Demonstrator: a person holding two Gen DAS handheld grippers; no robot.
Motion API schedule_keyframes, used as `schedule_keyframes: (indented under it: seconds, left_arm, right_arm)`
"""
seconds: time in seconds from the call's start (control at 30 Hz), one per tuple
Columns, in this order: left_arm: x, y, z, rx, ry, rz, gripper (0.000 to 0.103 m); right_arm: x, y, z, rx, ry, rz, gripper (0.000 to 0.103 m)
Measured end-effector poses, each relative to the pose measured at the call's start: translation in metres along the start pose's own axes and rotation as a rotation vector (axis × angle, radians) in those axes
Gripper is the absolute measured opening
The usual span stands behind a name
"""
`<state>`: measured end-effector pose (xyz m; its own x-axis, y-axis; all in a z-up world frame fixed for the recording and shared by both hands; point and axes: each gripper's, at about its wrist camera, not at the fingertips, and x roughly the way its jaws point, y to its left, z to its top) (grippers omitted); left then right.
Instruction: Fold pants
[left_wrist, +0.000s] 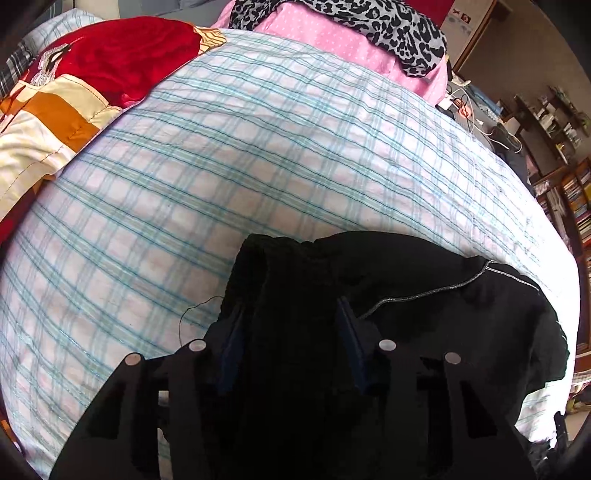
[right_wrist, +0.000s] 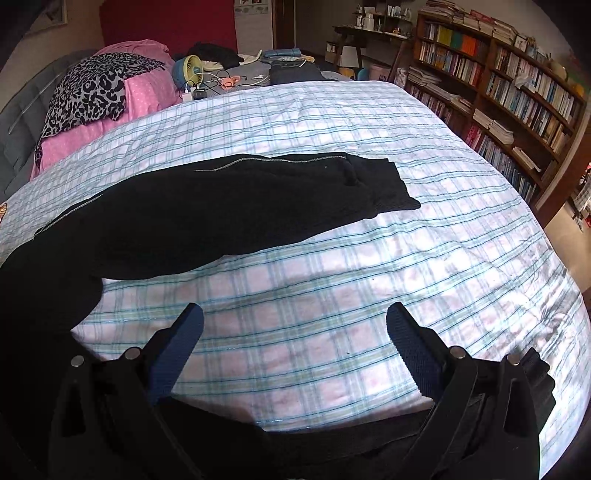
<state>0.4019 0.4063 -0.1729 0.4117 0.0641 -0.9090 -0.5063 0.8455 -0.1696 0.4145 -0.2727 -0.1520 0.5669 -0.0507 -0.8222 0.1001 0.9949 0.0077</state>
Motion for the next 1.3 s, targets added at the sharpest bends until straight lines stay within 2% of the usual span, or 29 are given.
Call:
schedule_keyframes:
  seconds: [0.13,0.4,0.47,0.57,0.63,0.77,0.9,0.97,1.0,1.07,1.17,1.3]
  left_arm:
    - [-0.013,-0.002,-0.004,0.024,-0.006,-0.014,0.041]
    - [-0.015,-0.012,-0.010,0.071,-0.039,0.040,0.042]
    - [-0.014,-0.012,-0.008,0.074,-0.030,0.024,0.042]
    - [-0.021,-0.015,-0.007,0.095,-0.040,-0.031,0.034]
    - [-0.026,-0.022,-0.006,0.126,-0.048,-0.058,0.033]
    - [-0.017,-0.031,-0.003,0.182,-0.033,-0.024,0.034]
    - [0.005,-0.024,0.003,0.138,0.024,-0.018,0.040]
    - [0.006,-0.023,0.002,0.129,0.026,-0.029,0.039]
    - [0.003,-0.024,0.001,0.136,0.019,-0.051,0.024]
    - [-0.004,-0.025,-0.001,0.136,-0.001,-0.059,0.007]
    - [-0.017,-0.021,-0.001,0.108,-0.040,-0.069,0.006]
    - [-0.032,0.000,0.005,0.019,-0.075,-0.107,0.006]
  right_arm:
    - [0.006,-0.015,0.006,0.048,0.002,-0.015,0.100]
    - [0.007,-0.019,0.002,0.050,0.002,-0.022,0.100]
    - [0.007,-0.020,0.002,0.051,0.001,-0.028,0.100]
    - [0.007,-0.023,0.002,0.064,0.001,-0.033,0.100]
    - [0.008,-0.024,0.003,0.068,-0.001,-0.033,0.100]
    - [0.008,-0.022,0.007,0.069,-0.010,-0.025,0.100]
    - [0.010,-0.025,0.014,0.060,-0.020,-0.036,0.100]
    - [0.013,-0.032,0.018,0.070,-0.019,-0.044,0.100]
    - [0.015,-0.036,0.021,0.084,-0.017,-0.046,0.100]
    - [0.020,-0.048,0.027,0.120,-0.015,-0.047,0.100]
    - [0.026,-0.066,0.039,0.167,-0.019,-0.053,0.100]
    - [0.035,-0.090,0.059,0.214,-0.029,-0.070,0.100]
